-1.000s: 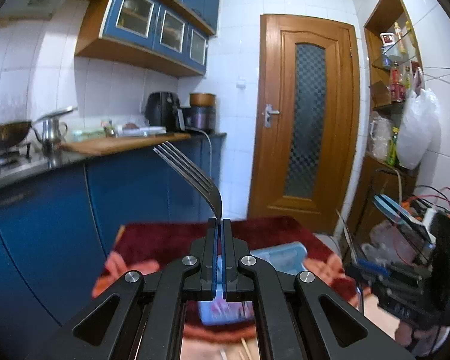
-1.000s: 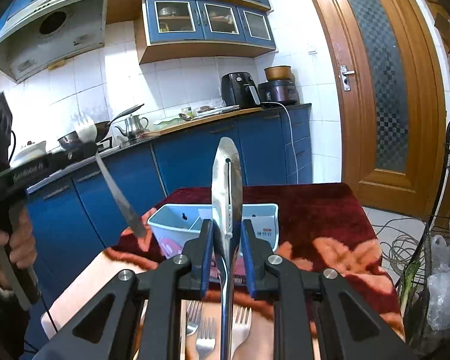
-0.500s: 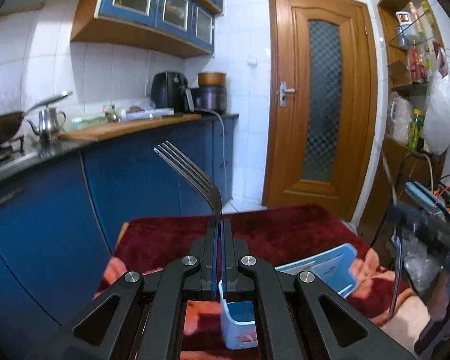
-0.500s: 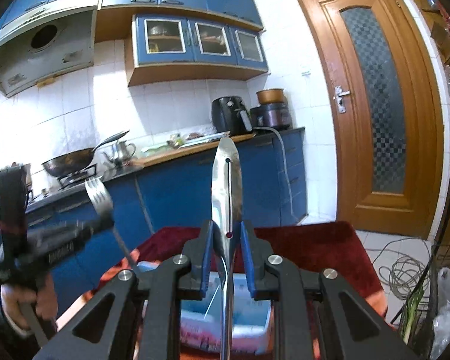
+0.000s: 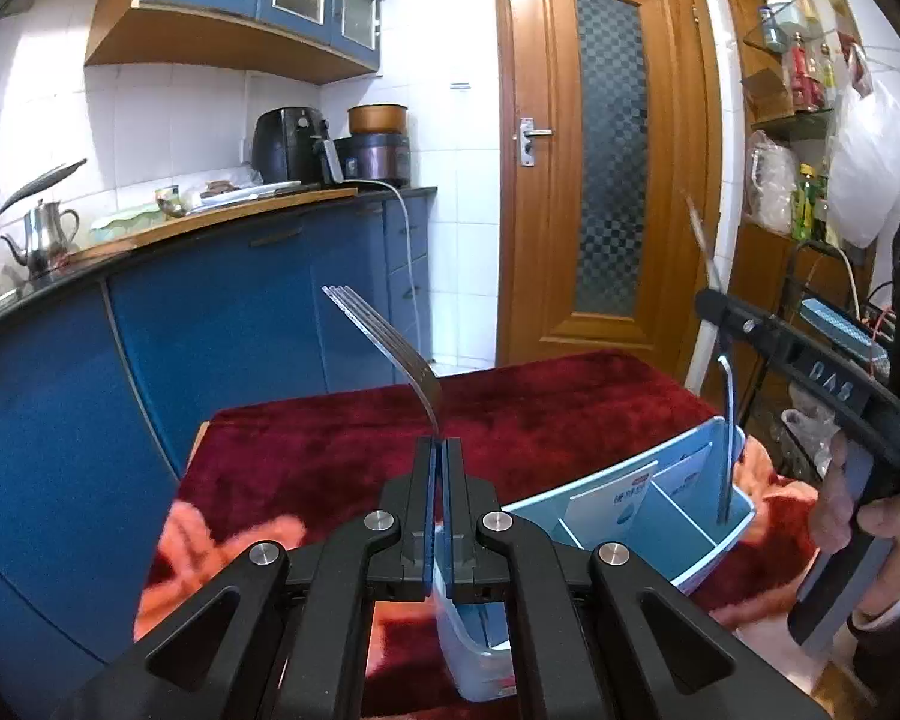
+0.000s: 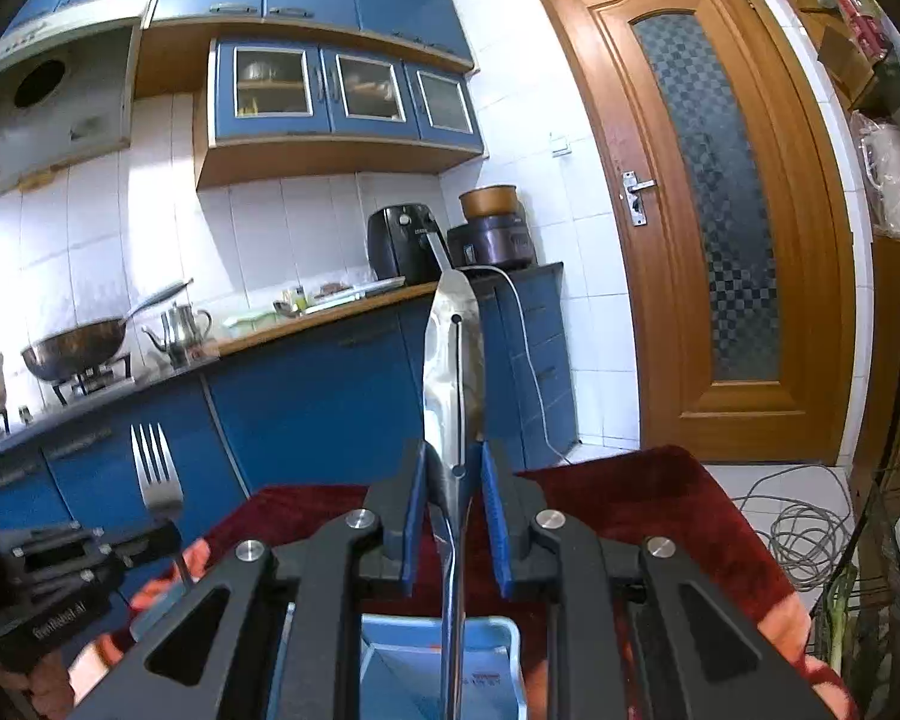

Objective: Organize utensils
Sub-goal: 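Carry the fork and knife to the blue holder and drop them in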

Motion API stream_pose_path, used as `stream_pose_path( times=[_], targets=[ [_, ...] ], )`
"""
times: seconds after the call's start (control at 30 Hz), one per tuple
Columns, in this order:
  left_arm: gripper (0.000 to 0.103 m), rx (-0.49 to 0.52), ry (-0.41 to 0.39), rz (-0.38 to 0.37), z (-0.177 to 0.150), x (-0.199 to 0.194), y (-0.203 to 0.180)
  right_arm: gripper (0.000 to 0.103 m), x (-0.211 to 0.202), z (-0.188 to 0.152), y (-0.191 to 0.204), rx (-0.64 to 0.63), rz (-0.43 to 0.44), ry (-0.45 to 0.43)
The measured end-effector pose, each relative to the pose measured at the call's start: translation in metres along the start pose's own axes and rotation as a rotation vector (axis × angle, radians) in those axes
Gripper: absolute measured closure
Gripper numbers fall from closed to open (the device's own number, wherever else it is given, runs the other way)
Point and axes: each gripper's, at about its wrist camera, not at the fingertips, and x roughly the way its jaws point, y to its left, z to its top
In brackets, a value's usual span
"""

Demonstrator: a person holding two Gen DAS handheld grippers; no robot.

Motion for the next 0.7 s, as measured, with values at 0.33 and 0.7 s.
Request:
stream_pose_path(
  times=[0.33,0.7],
  targets=[
    [0.101,-0.009,0.039,0.010,-0.009,0.005,-0.006,0.081,0.001,-0.016,0.006,-0.077,-0.003,0.074],
    [0.068,-0.028,0.062,0.029,-0.012,-0.014,-0.009,0.066,-0.012,-0.005,0.010,-0.066,0.022,0.111]
  ],
)
